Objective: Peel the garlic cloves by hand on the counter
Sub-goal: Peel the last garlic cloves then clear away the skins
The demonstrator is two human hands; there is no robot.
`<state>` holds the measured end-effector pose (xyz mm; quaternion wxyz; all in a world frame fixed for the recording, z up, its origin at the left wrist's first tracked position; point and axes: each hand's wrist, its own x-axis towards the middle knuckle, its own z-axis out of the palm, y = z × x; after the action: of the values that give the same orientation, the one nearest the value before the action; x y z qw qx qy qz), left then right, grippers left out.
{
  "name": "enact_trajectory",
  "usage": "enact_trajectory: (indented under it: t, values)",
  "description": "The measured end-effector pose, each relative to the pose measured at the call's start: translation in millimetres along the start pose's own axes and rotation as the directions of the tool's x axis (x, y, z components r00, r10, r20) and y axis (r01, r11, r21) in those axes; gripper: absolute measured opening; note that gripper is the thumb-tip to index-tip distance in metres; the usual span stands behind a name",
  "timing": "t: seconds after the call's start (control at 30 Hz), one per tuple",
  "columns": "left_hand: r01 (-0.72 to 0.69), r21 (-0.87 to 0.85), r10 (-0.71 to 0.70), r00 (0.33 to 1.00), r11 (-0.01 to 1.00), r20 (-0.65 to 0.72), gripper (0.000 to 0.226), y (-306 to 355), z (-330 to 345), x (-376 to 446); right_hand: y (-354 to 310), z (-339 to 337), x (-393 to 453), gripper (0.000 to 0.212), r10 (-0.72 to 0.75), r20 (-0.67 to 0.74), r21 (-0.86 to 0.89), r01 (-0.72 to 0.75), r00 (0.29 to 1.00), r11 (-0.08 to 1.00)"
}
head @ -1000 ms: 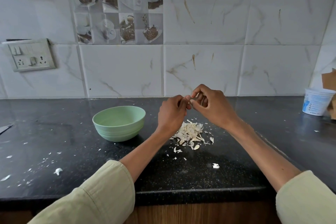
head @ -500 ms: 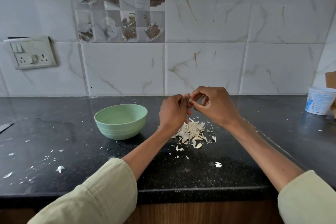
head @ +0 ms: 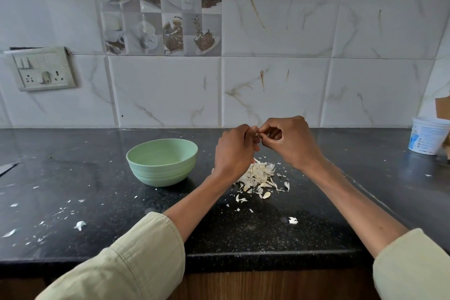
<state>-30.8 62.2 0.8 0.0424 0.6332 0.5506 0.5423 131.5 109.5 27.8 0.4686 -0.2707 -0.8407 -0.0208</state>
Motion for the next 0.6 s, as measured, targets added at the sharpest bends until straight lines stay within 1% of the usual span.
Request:
enact_trajectory:
  t: [0.13,0.43,0.5,0.6]
  values:
    - [0.008,-0.050,-0.007,1.000,0.999,0.018,0.036,0.8,0.1,0.9,-2.4,0.9,-0.1,0.008,-0.005,-0.001,-0.002,0.005,1.000,1.000]
    - [-0.029,-0.030,0.030,0.999,0.999,0.029,0.035,4.5,0.7,-0.7,-2.9,-0.5,-1.1,0.016,-0.030,0.006,0.012,0.029,1.000,0.999]
    - [-0.037,-0.005,0.037,0.999,0.999,0.029,0.034,2.9,2.6,0.2,-2.8,-0.1,-1.6,0.017,-0.027,0.013,-0.003,0.027,1.000,1.000]
    - [-0.058,0.084,0.057,0.998,0.995,0.015,0.034,0.8,4.4,1.1,-2.6,0.1,-1.5,0.019,-0.011,0.019,-0.027,0.011,1.000,1.000]
